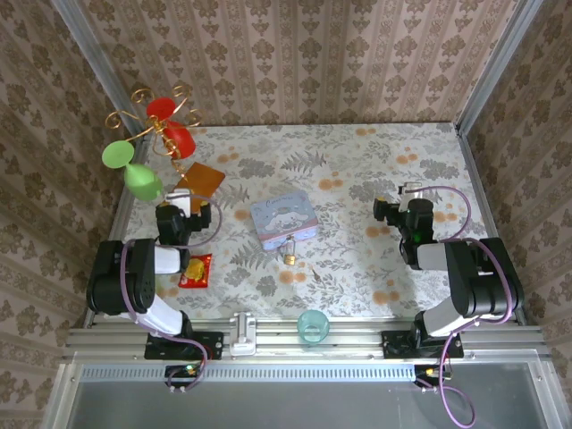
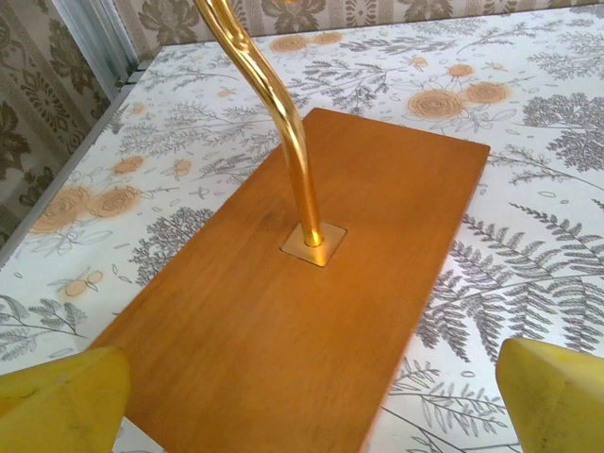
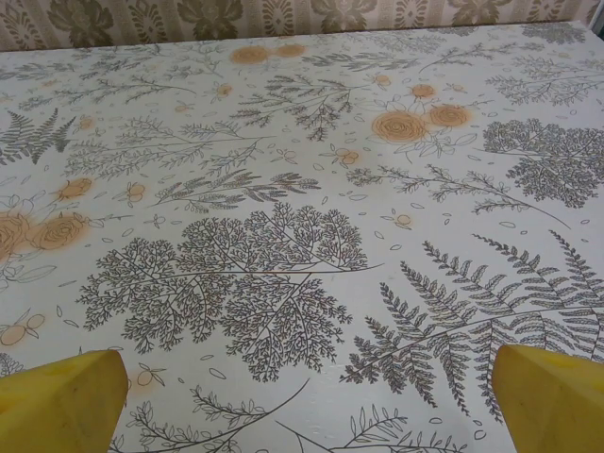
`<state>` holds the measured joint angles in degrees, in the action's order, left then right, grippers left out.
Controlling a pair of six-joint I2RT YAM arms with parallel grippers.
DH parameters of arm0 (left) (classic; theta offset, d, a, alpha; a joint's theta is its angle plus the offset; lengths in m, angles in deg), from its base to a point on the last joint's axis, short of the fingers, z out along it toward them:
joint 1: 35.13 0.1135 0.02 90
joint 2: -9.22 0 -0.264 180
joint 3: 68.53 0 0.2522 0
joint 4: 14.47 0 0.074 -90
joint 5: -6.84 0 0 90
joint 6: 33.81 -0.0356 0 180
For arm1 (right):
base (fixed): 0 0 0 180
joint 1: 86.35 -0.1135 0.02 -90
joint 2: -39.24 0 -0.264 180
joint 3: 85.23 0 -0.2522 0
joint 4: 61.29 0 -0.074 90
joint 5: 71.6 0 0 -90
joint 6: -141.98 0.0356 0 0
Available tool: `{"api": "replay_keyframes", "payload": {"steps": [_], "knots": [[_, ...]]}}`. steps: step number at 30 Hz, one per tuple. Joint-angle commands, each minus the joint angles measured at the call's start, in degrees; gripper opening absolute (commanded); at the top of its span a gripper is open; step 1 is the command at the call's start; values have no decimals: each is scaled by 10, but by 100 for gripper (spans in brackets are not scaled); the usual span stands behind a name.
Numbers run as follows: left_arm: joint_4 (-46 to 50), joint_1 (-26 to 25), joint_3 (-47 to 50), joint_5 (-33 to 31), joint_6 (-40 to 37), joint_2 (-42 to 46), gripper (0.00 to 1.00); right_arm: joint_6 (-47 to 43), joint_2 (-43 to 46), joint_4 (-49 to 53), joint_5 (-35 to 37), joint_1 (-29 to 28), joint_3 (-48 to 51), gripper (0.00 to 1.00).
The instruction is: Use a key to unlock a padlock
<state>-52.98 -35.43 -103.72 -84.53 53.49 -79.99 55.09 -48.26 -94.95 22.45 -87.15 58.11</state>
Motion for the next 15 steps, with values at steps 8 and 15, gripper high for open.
{"api": "replay_keyframes", "payload": {"steps": [8,15], "knots": [[-1,-1,-11,31,-14,0,100,-10,-1,-14,9,-3,-5,100],[-1,-1,-11,30,-14,0,100,-10,-1,-14,9,-3,-5,100]]}}
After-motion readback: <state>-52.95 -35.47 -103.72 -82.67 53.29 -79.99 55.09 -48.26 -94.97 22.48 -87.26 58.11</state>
